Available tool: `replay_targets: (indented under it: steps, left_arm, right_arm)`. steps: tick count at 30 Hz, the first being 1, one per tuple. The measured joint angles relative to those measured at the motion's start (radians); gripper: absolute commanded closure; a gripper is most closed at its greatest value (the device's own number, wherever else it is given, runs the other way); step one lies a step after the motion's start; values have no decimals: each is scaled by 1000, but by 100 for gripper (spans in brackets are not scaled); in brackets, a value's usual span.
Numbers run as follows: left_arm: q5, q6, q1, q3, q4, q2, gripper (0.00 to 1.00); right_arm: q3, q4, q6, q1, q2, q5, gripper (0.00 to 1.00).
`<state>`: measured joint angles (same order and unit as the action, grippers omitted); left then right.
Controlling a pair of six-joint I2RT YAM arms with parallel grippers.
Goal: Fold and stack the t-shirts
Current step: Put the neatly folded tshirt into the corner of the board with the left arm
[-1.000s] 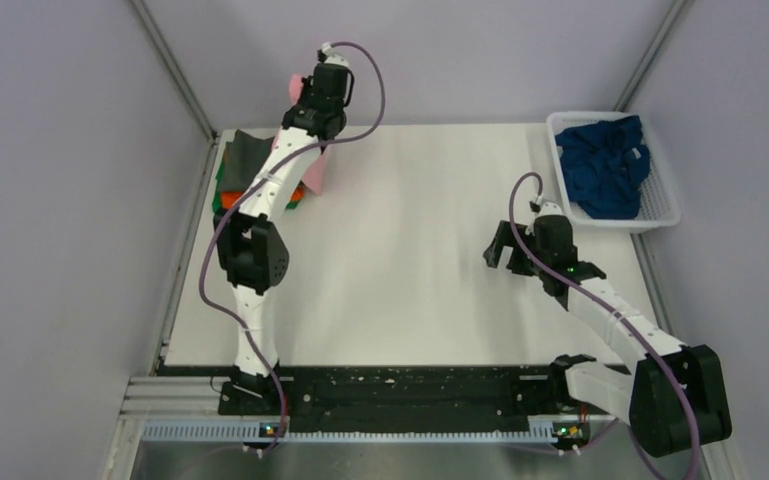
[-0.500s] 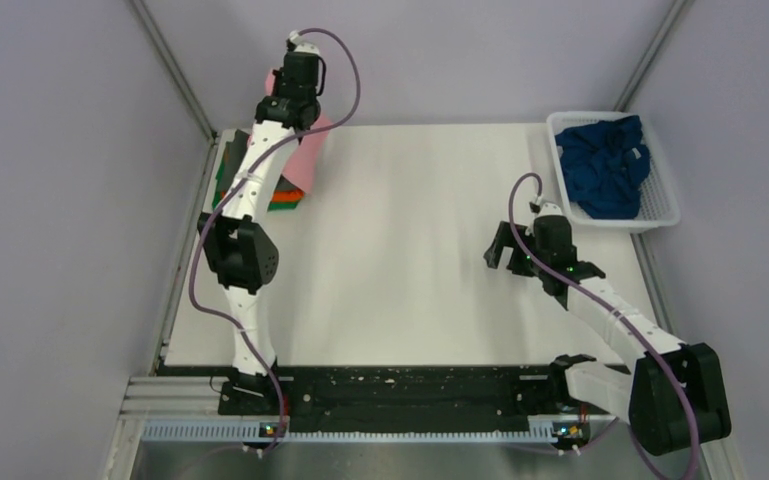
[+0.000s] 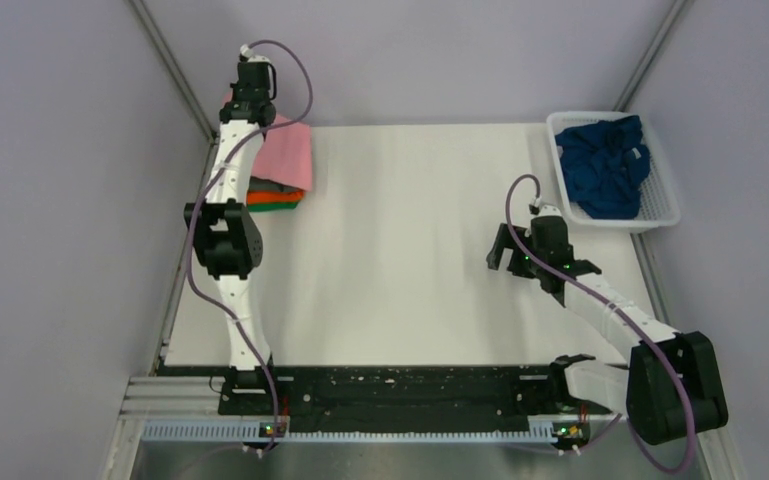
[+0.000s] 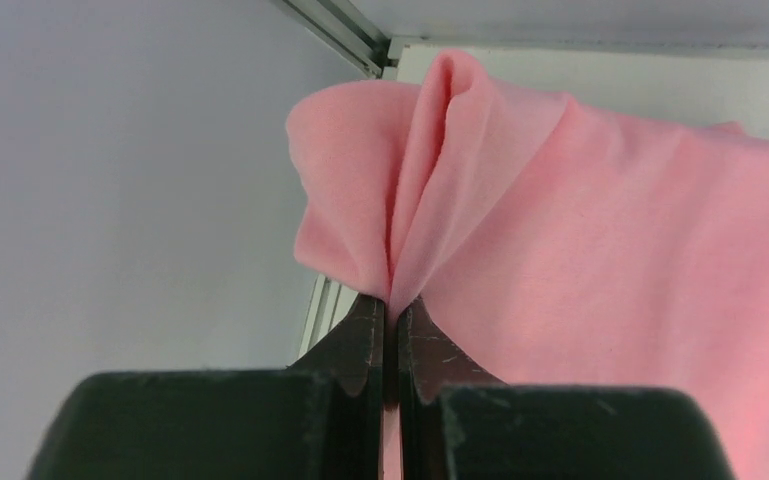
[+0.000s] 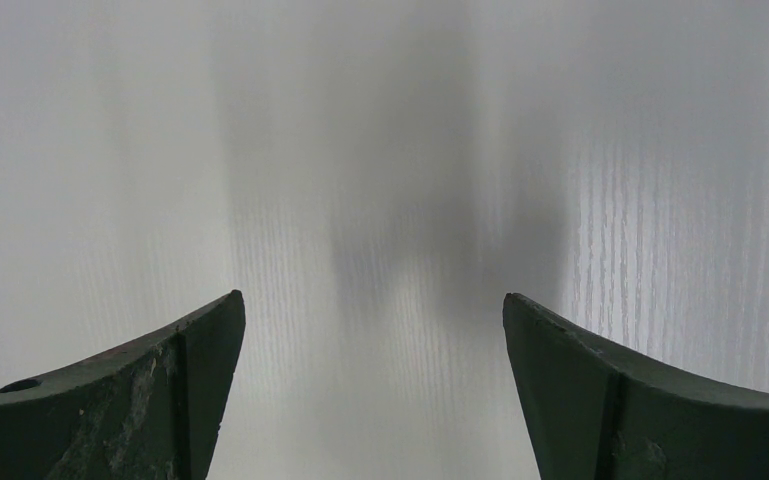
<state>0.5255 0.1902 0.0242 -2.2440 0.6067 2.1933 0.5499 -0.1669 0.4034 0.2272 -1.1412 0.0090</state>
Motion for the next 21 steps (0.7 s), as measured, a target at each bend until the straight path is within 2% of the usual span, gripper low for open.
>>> replay_targets:
  steps: [8, 21]
  left_arm:
    - [-12, 61, -37, 0, -64, 134, 100]
    - [-24, 93, -107, 27, -162, 142, 98]
  right_arm:
    - [0, -1, 0, 0, -13, 22, 1]
    - [1, -14, -2, 0, -22, 45, 1]
